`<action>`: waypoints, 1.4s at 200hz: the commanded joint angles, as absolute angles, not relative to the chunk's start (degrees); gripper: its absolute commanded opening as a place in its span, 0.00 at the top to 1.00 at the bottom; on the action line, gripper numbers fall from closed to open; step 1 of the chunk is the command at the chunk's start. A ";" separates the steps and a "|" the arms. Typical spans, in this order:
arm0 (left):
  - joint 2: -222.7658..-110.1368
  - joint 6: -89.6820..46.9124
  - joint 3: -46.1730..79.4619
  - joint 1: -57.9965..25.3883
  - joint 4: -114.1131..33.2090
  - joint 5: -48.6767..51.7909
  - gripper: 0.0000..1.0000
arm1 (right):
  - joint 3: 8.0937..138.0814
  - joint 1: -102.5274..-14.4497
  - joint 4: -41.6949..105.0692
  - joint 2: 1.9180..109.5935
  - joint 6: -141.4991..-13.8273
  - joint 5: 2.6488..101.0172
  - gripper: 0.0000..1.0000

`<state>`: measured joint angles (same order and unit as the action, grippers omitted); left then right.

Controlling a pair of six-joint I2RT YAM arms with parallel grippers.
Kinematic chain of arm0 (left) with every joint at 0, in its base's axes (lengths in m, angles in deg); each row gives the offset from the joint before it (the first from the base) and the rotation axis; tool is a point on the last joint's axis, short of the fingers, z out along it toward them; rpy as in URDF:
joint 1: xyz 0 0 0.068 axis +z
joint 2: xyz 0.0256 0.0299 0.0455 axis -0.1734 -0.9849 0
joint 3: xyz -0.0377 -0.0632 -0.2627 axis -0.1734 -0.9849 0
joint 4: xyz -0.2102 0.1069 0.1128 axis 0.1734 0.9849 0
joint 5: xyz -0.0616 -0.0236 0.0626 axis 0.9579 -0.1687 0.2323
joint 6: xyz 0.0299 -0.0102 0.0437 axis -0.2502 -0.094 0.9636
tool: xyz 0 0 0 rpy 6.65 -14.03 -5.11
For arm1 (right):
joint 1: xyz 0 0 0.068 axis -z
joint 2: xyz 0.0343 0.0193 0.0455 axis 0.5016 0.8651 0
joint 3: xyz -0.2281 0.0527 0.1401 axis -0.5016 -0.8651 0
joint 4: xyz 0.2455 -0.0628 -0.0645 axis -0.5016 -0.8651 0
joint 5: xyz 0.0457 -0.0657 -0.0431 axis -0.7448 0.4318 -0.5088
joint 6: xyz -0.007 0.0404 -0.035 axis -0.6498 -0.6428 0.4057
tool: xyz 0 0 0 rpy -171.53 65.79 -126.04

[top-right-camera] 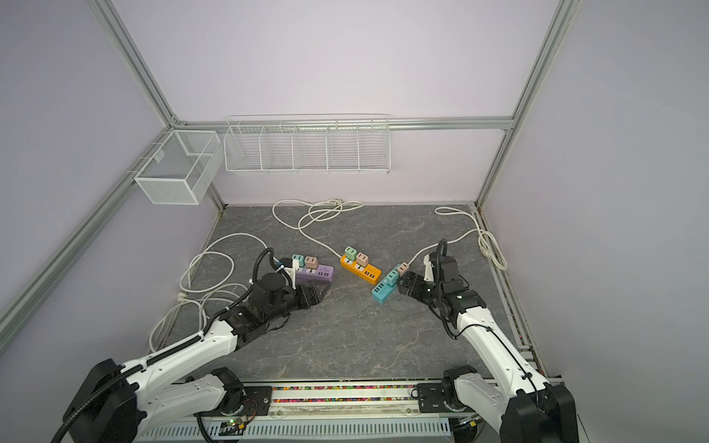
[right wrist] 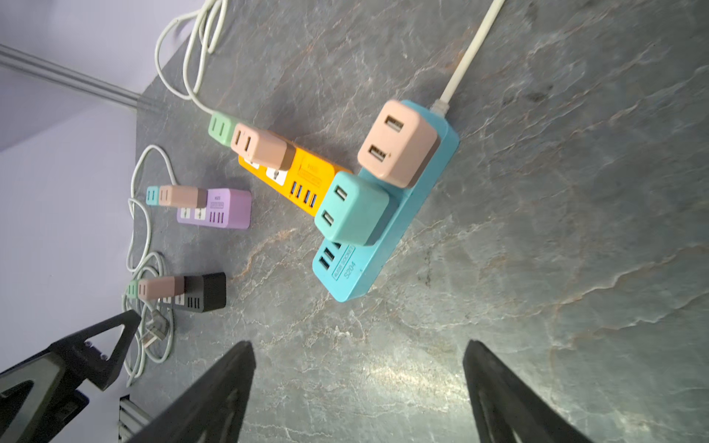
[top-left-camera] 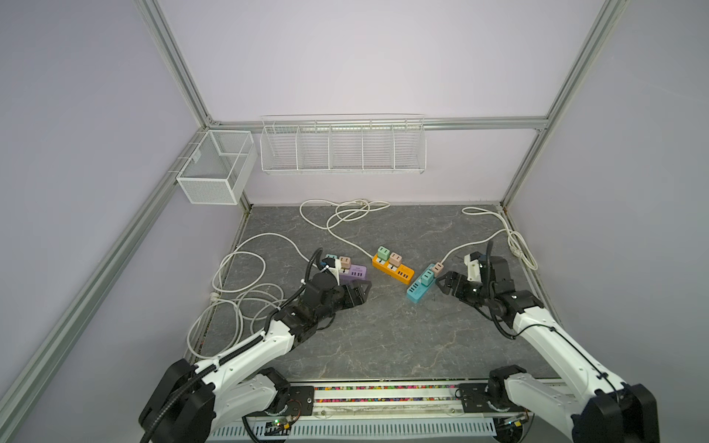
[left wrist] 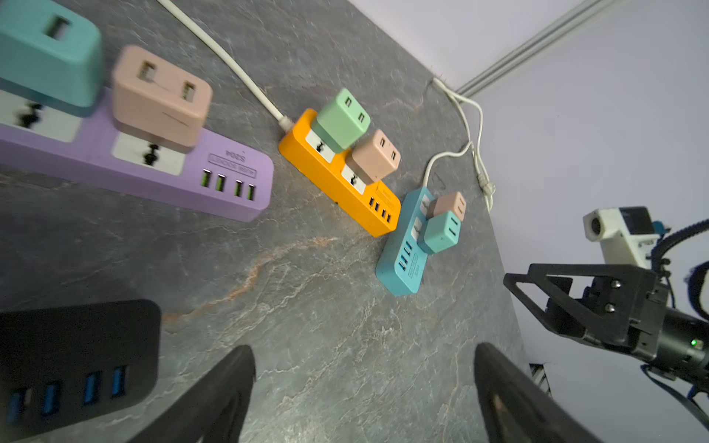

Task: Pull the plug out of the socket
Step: 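Move both grippers toward the teal power strip, then grasp the mint adapter with left gripper, hold teal strip with right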

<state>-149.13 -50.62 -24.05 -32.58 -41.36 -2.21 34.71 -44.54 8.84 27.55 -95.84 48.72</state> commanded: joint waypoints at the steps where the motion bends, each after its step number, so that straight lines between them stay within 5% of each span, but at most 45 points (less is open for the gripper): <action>1: -153.94 -52.24 -20.26 -35.32 -46.35 -2.99 0.13 | 33.57 -45.27 9.94 29.12 -97.59 48.22 0.12; 138: -185.58 -51.98 -5.29 -42.80 -58.91 1.08 0.27 | 33.67 -45.37 11.84 30.40 -95.82 51.98 0.12; 280: -197.06 -52.28 2.11 -43.89 -62.88 5.23 0.44 | 37.20 -45.28 5.42 30.31 -91.97 54.52 0.12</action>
